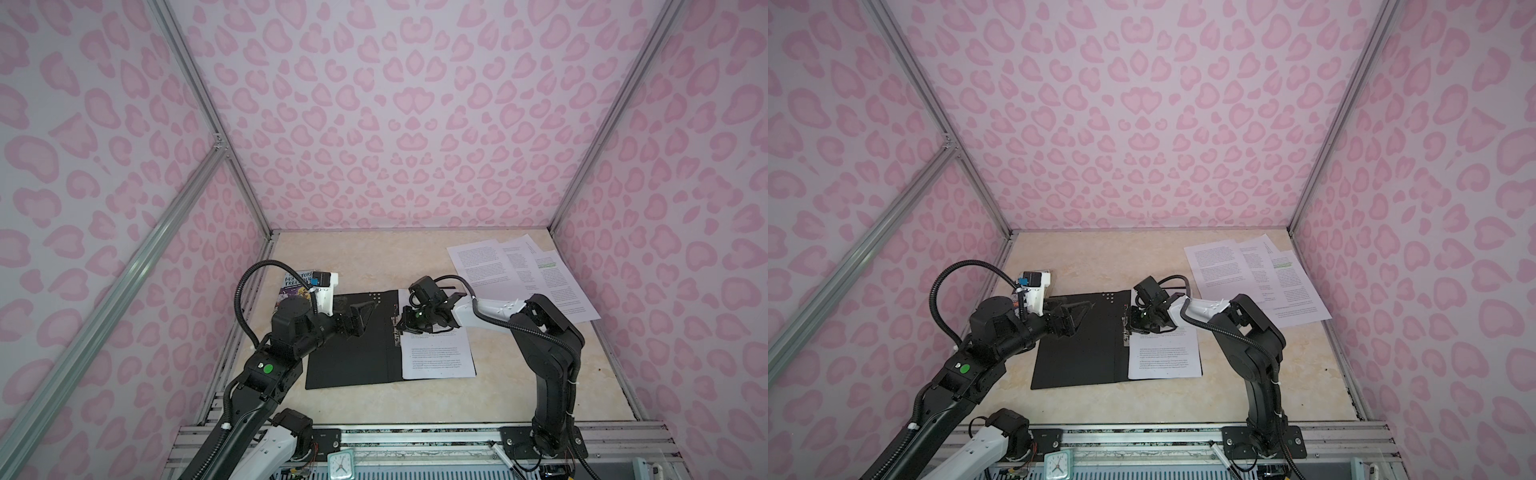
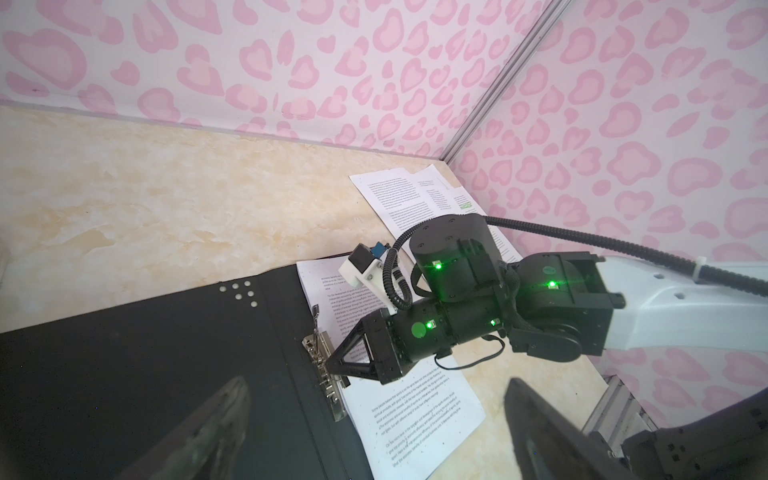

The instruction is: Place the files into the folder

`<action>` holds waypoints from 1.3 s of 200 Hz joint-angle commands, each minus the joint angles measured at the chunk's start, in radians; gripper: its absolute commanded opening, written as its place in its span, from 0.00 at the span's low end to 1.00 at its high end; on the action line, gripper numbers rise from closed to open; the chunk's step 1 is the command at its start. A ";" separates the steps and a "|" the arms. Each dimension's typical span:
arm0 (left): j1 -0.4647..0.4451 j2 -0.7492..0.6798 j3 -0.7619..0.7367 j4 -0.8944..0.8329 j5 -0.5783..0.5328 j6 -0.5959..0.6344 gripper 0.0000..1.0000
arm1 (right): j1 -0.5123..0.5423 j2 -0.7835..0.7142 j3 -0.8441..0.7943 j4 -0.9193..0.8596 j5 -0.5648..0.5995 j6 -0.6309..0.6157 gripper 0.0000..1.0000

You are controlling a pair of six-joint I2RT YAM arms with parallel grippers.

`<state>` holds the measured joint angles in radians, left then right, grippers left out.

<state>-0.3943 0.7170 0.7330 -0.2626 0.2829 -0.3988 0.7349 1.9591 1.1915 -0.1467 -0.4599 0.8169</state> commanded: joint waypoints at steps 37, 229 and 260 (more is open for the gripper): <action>0.001 0.014 0.000 0.025 0.004 0.001 0.97 | -0.005 -0.022 0.022 -0.042 0.081 -0.028 0.39; -0.006 0.585 -0.154 0.089 0.121 -0.244 1.00 | -0.450 -0.095 -0.104 -0.036 0.114 -0.236 0.70; -0.009 0.644 -0.186 0.126 0.095 -0.262 0.98 | -0.454 -0.064 -0.096 0.002 0.088 -0.209 0.68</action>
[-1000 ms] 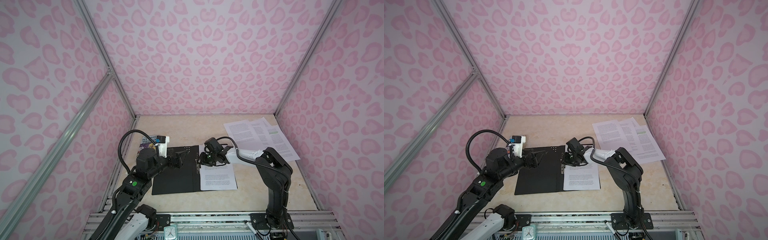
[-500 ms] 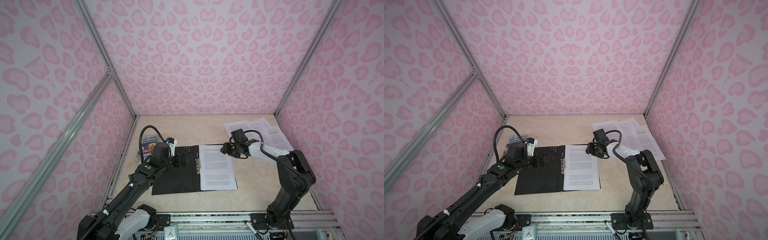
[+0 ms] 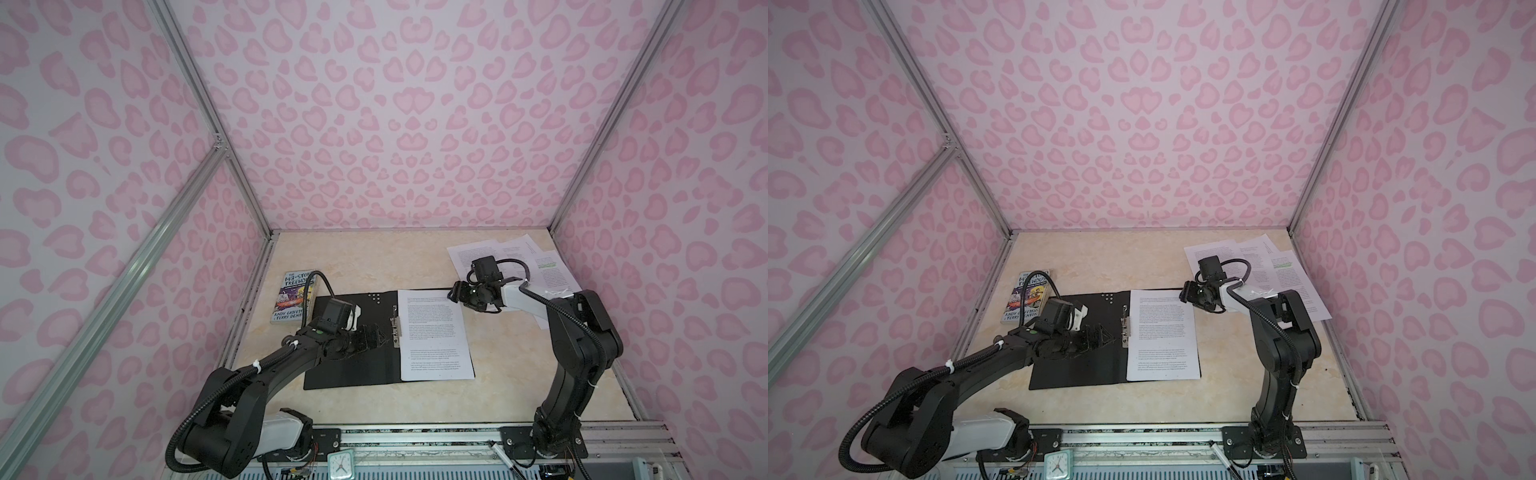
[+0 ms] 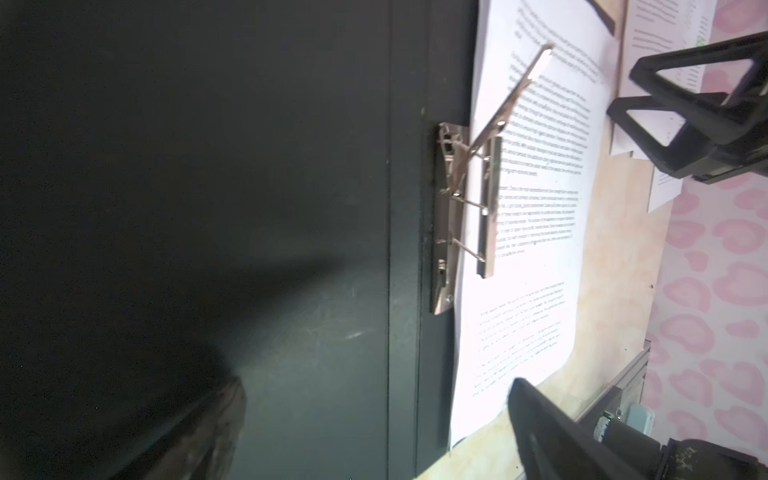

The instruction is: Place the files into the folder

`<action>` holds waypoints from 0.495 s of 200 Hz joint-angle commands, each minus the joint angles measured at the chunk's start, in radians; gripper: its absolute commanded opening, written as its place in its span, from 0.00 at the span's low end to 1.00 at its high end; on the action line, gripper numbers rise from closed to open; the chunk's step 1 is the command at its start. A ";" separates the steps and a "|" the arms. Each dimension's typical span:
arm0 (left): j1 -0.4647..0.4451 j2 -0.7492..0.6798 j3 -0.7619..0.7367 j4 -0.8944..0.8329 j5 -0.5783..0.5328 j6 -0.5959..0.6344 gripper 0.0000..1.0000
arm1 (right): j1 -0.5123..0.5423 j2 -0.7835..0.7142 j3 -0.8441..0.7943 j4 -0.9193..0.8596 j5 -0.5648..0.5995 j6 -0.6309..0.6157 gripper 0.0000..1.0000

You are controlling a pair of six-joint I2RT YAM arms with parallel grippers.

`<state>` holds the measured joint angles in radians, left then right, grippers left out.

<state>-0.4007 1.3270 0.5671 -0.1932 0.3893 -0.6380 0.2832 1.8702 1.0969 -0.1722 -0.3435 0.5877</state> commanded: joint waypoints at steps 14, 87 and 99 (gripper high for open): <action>-0.002 0.055 -0.038 0.078 -0.012 -0.035 0.98 | -0.004 0.032 0.003 0.031 -0.034 0.028 0.68; -0.005 0.044 -0.058 0.067 -0.041 -0.025 0.98 | -0.003 0.044 0.014 0.067 -0.090 0.057 0.64; -0.007 0.040 -0.060 0.067 -0.041 -0.025 0.98 | -0.003 0.047 0.022 0.063 -0.091 0.058 0.64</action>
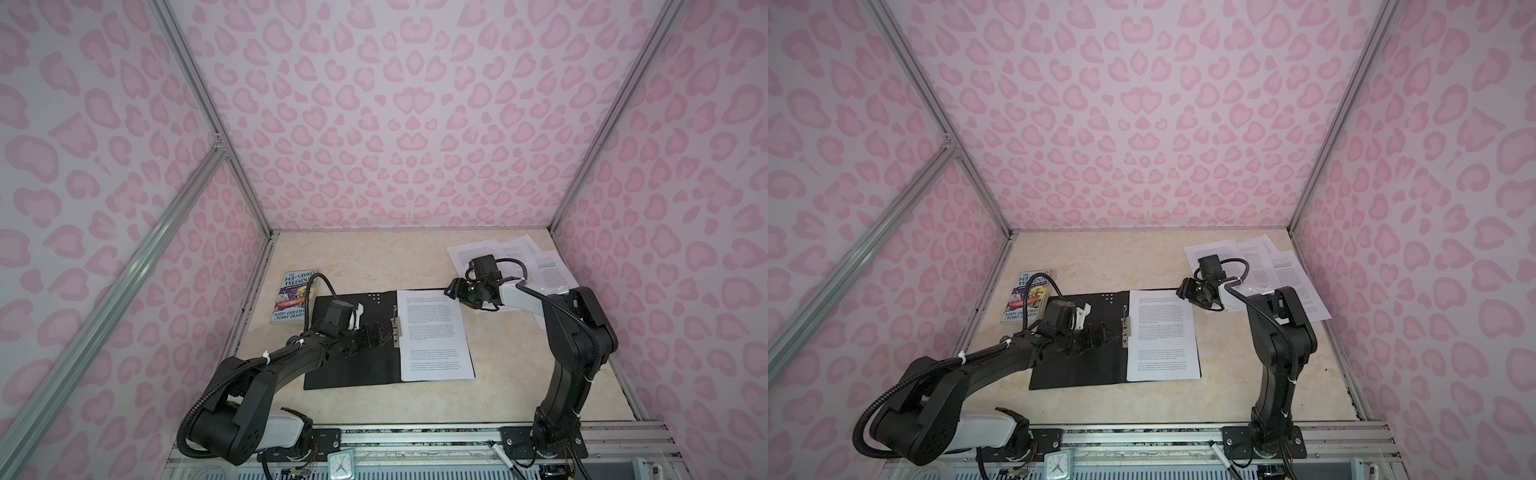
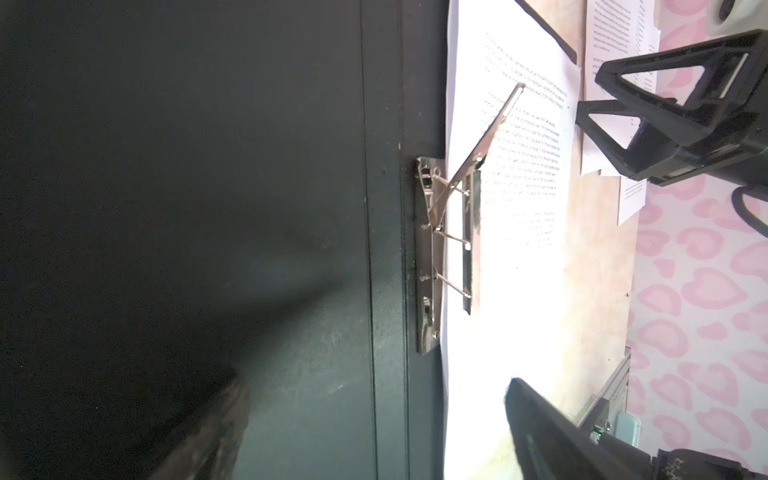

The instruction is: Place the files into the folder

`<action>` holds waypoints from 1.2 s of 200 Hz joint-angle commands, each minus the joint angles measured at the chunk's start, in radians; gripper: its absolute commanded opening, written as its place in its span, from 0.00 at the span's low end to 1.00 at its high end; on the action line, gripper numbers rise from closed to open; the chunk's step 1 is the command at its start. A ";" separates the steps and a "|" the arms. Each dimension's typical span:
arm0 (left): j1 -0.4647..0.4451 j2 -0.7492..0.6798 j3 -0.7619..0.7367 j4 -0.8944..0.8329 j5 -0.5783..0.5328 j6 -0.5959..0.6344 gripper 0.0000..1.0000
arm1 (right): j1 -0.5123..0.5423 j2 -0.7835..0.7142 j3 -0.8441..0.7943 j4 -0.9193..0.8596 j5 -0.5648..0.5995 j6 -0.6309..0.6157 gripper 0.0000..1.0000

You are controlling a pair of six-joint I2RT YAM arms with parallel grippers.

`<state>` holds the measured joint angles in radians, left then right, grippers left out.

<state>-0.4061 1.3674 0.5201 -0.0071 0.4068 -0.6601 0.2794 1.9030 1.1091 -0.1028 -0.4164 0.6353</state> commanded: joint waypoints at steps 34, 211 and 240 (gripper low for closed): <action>-0.001 0.005 -0.016 -0.117 -0.054 -0.001 0.98 | 0.001 0.016 0.021 -0.009 -0.022 0.018 0.64; -0.036 -0.172 0.162 -0.164 0.179 0.007 0.98 | -0.294 -0.032 0.072 -0.147 0.036 -0.077 0.66; -0.105 -0.136 0.222 -0.159 0.179 0.000 0.98 | -0.339 -0.048 0.000 -0.091 0.006 -0.058 0.65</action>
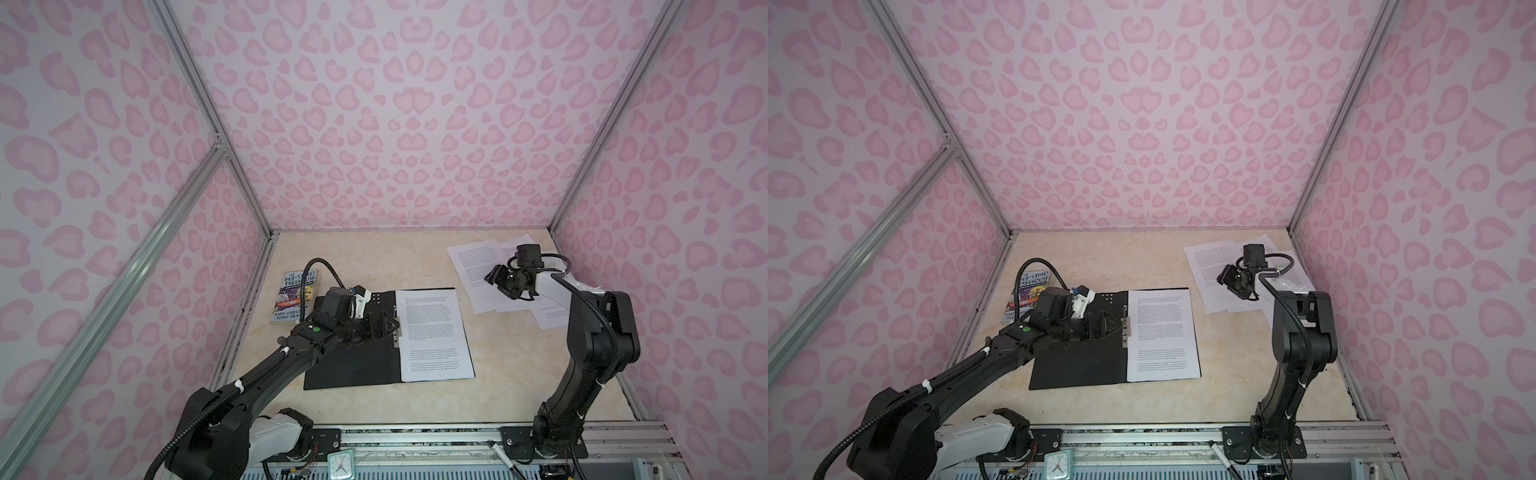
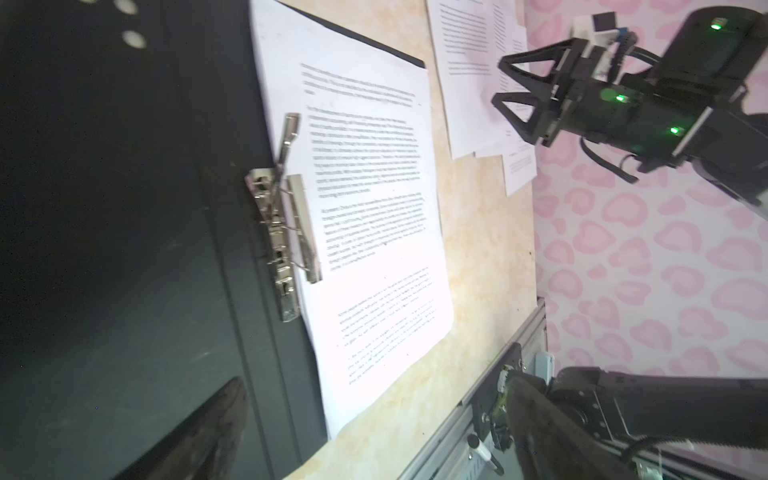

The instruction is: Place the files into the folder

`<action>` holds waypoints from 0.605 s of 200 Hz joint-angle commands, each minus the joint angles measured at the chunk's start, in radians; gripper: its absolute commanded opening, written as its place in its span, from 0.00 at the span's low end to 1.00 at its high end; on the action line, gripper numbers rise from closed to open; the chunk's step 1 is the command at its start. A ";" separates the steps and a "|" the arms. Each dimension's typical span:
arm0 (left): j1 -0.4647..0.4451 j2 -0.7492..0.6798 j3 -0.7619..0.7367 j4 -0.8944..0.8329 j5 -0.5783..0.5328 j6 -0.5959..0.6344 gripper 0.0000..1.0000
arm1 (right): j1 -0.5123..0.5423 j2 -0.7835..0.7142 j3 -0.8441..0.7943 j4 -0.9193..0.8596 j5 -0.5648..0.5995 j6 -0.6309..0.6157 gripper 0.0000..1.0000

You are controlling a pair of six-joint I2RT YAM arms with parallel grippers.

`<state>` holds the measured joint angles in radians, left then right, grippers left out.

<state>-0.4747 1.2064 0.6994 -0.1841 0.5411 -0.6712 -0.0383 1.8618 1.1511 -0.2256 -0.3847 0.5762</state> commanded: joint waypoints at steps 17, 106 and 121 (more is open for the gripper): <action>-0.068 0.054 0.064 0.039 0.041 -0.005 0.98 | -0.032 -0.013 -0.073 0.018 -0.012 0.013 0.64; -0.250 0.369 0.316 0.088 0.002 -0.075 0.92 | -0.121 -0.327 -0.477 0.109 -0.025 0.130 0.61; -0.281 0.448 0.382 0.101 -0.008 -0.095 0.90 | -0.156 -0.392 -0.508 0.147 0.017 0.166 0.63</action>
<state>-0.7193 1.5547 0.9955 -0.1326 0.5522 -0.7265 -0.1581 1.5475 0.6884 -0.0597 -0.4347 0.6884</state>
